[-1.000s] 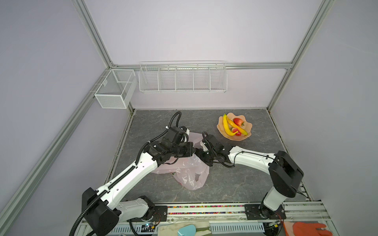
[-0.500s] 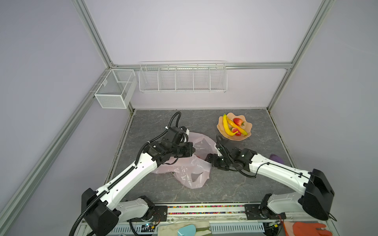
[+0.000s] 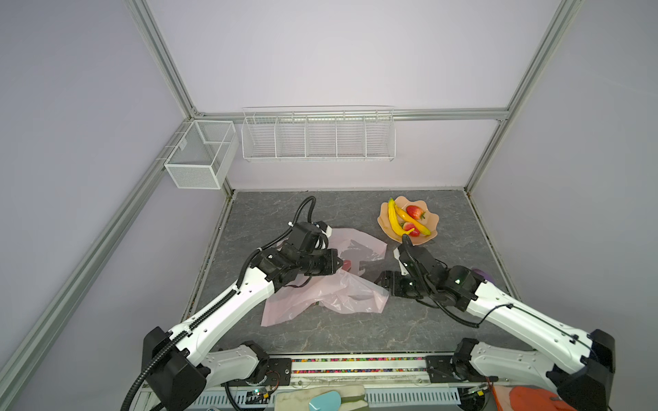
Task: Place the fruits into the plastic bag
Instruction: Place the fruit in the plastic bag.
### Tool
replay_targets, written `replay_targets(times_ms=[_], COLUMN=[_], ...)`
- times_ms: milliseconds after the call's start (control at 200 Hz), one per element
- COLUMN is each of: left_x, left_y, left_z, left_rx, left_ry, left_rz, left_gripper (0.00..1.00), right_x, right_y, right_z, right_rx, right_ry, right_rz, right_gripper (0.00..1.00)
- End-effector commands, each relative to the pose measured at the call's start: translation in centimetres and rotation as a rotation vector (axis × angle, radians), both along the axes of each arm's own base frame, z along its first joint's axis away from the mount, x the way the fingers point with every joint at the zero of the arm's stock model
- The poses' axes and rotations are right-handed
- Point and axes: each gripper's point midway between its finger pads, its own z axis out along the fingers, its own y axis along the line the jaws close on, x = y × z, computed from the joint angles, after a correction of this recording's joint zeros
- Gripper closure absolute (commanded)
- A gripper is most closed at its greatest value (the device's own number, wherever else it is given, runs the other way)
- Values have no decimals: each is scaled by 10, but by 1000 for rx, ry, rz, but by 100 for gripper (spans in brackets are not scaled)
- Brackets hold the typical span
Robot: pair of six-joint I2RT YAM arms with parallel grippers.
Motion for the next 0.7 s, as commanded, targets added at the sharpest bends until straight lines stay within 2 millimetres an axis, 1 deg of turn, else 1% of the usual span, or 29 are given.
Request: replay_targets(times_ms=[0, 100, 155, 165, 185, 270, 410, 515, 610, 655, 695], left_x=[6, 7, 7, 7, 7, 7, 7, 7, 8, 8, 8], left_y=[0, -4, -5, -5, -5, -5, -4, -4, -4, -4, -4], left_z=[-2, -1, -2, -2, -3, -4, -6, -4, -3, -2, -2], left_rx=[-1, -10, -11, -11, -10, -11, -5, -3, -5, -6, -7], left_ry=[-3, 3, 9, 8, 9, 11, 13, 9, 7, 6, 5], left_rz=[16, 7, 2, 3, 2, 6, 7, 9, 11, 10, 10], left_gripper=[100, 100, 100, 100, 100, 100, 100, 100, 100, 100, 100], right_x=[-7, -5, -2, -4, -4, -1, -3, -6, -7, -6, -4], right_y=[-3, 12, 24, 24, 28, 48, 72, 81, 84, 84, 79], right_z=[-6, 2, 13, 6, 7, 28, 58, 77, 88, 88, 77], right_rx=[-6, 66, 133, 132, 154, 273, 419, 497, 530, 521, 477], right_ry=[-3, -11, -35, -24, -29, -73, -118, -155, -173, -168, -140], right_rz=[59, 97, 127, 132, 144, 199, 289, 329, 349, 344, 316], right_gripper=[11, 11, 11, 11, 11, 11, 11, 11, 11, 11, 11])
